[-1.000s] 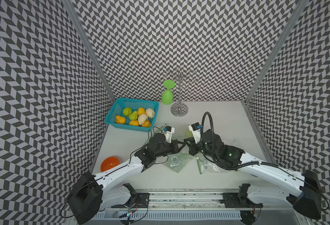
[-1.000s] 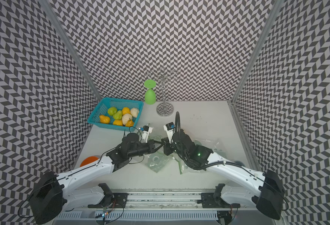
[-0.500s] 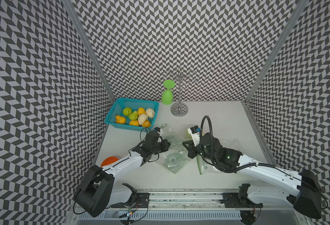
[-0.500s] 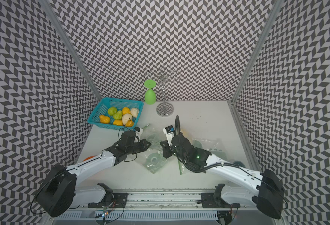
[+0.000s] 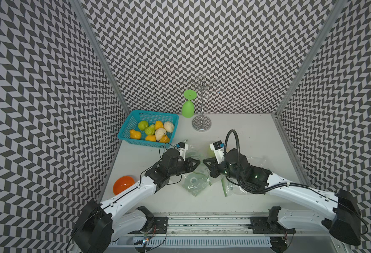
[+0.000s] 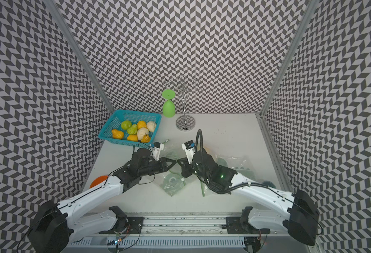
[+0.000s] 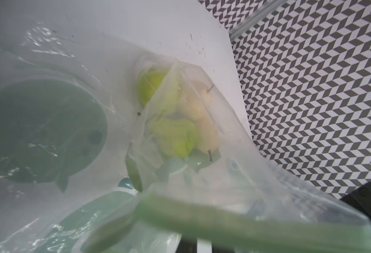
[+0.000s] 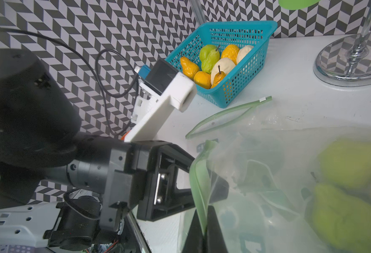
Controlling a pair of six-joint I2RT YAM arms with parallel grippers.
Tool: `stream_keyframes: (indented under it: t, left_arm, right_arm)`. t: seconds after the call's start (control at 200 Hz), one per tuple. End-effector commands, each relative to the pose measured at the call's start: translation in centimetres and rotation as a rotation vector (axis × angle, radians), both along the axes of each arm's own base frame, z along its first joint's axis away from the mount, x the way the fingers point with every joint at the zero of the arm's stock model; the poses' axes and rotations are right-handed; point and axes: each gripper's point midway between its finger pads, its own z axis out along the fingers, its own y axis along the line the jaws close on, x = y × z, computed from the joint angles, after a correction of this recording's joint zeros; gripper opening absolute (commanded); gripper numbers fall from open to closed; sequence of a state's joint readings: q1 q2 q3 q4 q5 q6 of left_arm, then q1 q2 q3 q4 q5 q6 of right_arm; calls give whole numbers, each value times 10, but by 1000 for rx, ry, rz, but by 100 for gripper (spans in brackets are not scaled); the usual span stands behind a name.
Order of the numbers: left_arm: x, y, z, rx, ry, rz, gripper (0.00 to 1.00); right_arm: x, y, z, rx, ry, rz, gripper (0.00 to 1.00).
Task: Open the zip-top bag and take out the pear
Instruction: Pick up the pear from the zipper food storage bag.
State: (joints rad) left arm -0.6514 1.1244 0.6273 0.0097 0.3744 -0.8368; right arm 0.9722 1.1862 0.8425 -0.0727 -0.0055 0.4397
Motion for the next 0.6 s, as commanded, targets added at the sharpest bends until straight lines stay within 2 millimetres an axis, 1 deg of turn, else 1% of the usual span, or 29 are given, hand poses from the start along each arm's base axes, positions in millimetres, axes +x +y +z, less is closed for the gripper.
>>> stream_keyframes:
  t: [0.0,0.085,0.155,0.19,0.32,0.426,0.496,0.546,0.571,0.596]
  left_arm:
    - [1,-19,21,-53,-21,-39,15]
    - [1,-29,18,-52,-5,-61,14]
    - [6,-30,14,-29,-14,-42,14]
    - [10,-29,9,-15,-15,-26,14]
    - [24,-27,-21,41,17,22,11]
    - [43,-18,-44,107,21,113,11]
    - [52,-17,-56,132,31,137,10]
    - [55,-17,-65,149,40,143,10]
    - [55,-17,-70,158,45,144,10]
    - [55,-16,-75,171,50,144,9]
  right_arm:
    - [-1,10,25,94,-27,22,0]
    - [-2,10,26,105,-24,23,0]
    - [-5,10,27,113,-16,31,0]
    - [-6,11,28,125,-14,38,0]
    - [-14,13,33,180,3,58,0]
    - [-21,19,30,193,33,90,0]
    - [-24,21,29,200,60,104,0]
    - [-26,20,29,203,77,107,5]
    - [-27,19,31,205,82,104,9]
    - [-27,17,33,205,82,97,16]
